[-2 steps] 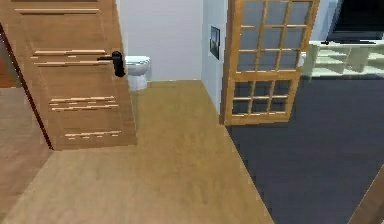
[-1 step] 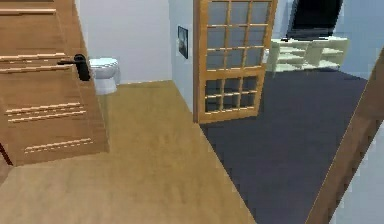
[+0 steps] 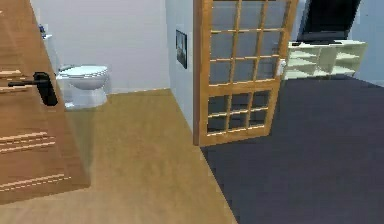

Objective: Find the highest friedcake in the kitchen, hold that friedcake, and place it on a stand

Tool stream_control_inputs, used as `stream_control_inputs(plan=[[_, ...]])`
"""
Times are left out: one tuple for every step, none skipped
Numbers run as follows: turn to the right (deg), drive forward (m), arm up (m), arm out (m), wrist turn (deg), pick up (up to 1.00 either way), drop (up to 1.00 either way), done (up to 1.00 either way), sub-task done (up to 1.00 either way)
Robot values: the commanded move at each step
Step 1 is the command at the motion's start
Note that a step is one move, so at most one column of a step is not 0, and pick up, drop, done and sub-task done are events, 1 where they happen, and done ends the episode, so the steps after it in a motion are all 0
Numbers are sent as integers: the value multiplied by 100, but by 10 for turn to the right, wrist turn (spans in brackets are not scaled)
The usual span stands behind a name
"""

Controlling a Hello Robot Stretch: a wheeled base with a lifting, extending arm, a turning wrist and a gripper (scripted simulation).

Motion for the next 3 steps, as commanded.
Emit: stream_control_inputs(plan=[[-450,0,0,0,0,0,0,0,0],[-210,0,0,0,0,0,0,0,0],[0,35,0,0,0,0,0,0,0]])
